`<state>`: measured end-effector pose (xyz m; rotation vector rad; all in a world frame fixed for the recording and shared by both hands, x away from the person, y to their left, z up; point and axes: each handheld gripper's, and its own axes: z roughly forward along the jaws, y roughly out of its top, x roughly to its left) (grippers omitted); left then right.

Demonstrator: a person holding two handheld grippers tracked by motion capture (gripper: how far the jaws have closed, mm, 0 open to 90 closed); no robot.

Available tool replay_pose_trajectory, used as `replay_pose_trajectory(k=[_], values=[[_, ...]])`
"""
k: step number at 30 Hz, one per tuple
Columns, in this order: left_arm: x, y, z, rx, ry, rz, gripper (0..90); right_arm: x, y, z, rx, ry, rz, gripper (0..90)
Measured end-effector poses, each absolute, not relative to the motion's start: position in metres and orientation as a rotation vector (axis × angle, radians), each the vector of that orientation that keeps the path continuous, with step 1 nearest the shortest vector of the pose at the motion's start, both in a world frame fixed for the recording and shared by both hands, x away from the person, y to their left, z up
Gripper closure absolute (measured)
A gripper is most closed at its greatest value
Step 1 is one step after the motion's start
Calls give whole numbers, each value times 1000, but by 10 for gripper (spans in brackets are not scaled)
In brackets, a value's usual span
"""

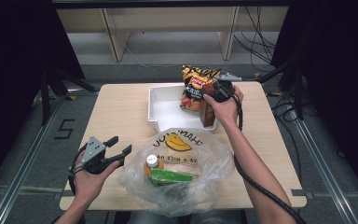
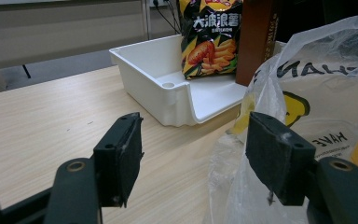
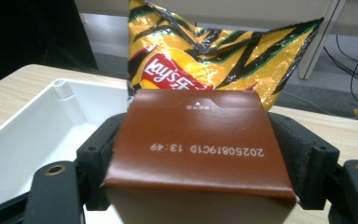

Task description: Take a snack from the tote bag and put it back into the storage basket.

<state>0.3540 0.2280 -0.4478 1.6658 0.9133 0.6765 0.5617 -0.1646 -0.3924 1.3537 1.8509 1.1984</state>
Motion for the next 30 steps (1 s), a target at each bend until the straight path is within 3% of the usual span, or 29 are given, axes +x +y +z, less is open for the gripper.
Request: replay_pose_trajectory(k=[24,30], values=[[354,227,-449,1670,922,680,356,519,-177,-358,1275,1828,1228,260],[354,226,-448,1674,918,686,356,501,-181,-352,1255,1838,1228,331]])
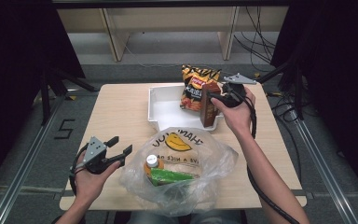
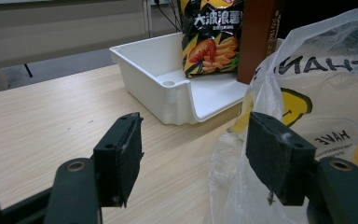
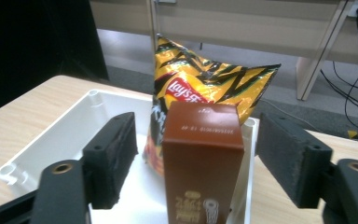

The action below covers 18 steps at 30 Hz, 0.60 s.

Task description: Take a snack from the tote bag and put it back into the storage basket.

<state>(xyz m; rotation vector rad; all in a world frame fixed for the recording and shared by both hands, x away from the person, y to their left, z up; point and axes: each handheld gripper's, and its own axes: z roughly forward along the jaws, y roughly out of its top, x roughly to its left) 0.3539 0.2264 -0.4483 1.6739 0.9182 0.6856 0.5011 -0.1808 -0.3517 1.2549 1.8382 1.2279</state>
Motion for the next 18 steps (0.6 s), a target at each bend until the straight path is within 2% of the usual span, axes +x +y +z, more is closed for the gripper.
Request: replay_pose_trajectory(k=[11,18], values=[[352,227,-449,1678,924,681,356,473,-188,-344,1239,1885,1264,504],[352,226,-449,1678,925,687,356,456,-191,-336,1179,1891,1296,537]])
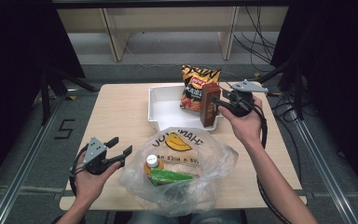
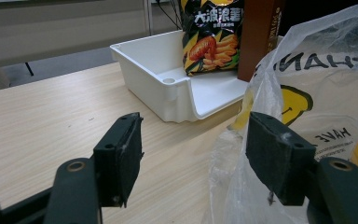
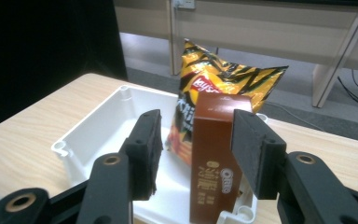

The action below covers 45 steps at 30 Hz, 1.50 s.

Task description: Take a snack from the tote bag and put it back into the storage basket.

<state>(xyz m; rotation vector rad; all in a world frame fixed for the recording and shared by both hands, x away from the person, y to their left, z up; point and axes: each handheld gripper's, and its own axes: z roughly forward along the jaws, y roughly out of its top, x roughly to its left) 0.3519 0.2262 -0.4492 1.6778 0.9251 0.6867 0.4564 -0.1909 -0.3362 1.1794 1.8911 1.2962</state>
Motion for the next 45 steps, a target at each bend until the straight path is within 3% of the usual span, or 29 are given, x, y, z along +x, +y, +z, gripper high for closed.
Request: replay_pose_trajectory(k=[28,45], values=[[351,224,-448,1681,911,693,354,399,-184,-338,1052,2032,1339,518],[350,220,-447,1690,905,690,353,357,-162,-368,1024,2273,1430,514]])
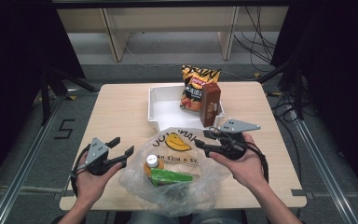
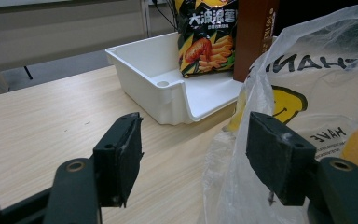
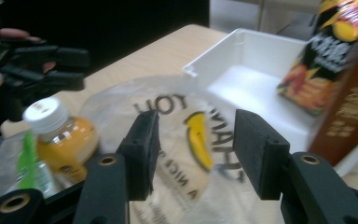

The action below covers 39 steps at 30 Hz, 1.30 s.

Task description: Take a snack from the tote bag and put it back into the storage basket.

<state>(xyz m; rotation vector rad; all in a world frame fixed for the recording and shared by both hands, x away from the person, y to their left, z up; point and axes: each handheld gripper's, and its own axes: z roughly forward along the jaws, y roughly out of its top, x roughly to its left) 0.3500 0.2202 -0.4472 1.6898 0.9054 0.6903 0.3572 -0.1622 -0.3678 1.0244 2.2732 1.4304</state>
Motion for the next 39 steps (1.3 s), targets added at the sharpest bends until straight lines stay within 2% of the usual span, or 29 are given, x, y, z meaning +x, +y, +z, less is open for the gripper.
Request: replay_pose_trajectory(k=[18,39], values=[[350,220,-448,1687,896,684,353,333,-133,-380,883,2447,1456,509],[349,220,-447,1698,873,696,353,328,-114,-390,823,2546,1472,488]])
